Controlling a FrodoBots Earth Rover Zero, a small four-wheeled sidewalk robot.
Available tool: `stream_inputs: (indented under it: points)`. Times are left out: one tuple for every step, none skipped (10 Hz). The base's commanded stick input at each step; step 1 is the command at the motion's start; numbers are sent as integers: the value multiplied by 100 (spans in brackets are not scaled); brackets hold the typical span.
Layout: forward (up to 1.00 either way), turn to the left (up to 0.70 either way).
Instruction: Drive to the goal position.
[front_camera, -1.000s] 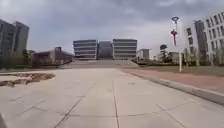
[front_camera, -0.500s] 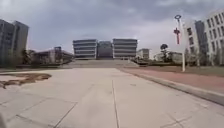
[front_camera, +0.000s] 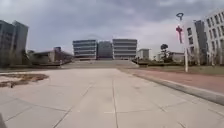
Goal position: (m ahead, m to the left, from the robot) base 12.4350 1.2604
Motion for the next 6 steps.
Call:
stream_inputs:
  points:
    - [70, 0]
    - [70, 0]
    - [70, 0]
    - [70, 0]
    - [70, 0]
    - [70, 0]
